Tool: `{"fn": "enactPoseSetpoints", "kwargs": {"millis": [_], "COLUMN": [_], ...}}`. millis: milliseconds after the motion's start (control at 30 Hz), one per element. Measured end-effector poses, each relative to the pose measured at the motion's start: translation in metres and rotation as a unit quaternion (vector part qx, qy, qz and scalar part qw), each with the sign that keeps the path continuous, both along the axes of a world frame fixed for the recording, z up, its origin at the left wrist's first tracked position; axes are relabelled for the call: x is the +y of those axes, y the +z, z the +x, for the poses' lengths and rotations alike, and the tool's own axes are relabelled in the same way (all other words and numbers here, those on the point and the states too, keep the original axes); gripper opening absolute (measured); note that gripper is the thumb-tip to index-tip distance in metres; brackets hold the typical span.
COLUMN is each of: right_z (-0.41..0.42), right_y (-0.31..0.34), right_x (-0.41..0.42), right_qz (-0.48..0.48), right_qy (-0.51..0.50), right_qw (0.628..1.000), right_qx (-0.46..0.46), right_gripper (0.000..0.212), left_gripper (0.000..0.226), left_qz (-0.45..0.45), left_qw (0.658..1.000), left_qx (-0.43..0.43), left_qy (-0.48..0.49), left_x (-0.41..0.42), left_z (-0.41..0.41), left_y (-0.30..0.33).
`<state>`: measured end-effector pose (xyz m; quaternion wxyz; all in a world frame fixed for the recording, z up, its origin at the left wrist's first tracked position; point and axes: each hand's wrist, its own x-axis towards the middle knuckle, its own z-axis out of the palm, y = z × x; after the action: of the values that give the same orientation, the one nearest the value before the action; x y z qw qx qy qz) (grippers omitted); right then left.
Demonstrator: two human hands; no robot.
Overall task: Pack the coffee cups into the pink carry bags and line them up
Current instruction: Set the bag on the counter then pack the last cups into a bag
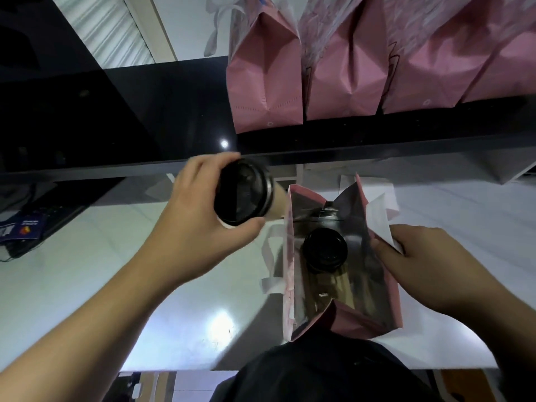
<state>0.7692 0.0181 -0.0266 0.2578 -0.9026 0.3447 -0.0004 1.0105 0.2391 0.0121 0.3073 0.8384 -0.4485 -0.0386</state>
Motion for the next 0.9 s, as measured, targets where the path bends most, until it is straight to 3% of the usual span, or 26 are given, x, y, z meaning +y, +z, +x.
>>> {"fn": "enactPoseSetpoints", "kwargs": {"millis": [100,300,500,700,900], "right_z": [-0.003,-0.013,-0.017,-0.018,-0.021], "right_y": [-0.001,0.0,0.0,-0.005,-0.001], "right_x": [-0.001,-0.009,-0.008,-0.001,-0.001], "right_qz": [0.006,0.003,0.011,0.026,0.036], "right_qy": [0.003,-0.002,-0.009,-0.011,-0.018], "right_qw": [1.0,1.0,0.999,0.999,0.997], "right_qx": [-0.01,-0.026,-0.033,-0.038,-0.065], "right_gripper": [0.048,0.052,0.047,0.049,0.047], "left_gripper": [0.083,0.086,0.091,0.087,0.073], "left_qz": [0.007,0.196,0.325,0.36,0.348], "left_qw": [0.993,0.939,0.889,0.865,0.863], "left_qx": [0.028,-0.055,-0.058,-0.078,-0.106], "left_qy": [-0.114,-0.276,-0.316,-0.342,-0.349], "left_x": [-0.021,-0.078,-0.115,-0.118,-0.112], "left_z": [-0.03,-0.07,-0.084,-0.097,-0.105], "left_y": [0.025,0.0,-0.046,-0.082,-0.11]}}
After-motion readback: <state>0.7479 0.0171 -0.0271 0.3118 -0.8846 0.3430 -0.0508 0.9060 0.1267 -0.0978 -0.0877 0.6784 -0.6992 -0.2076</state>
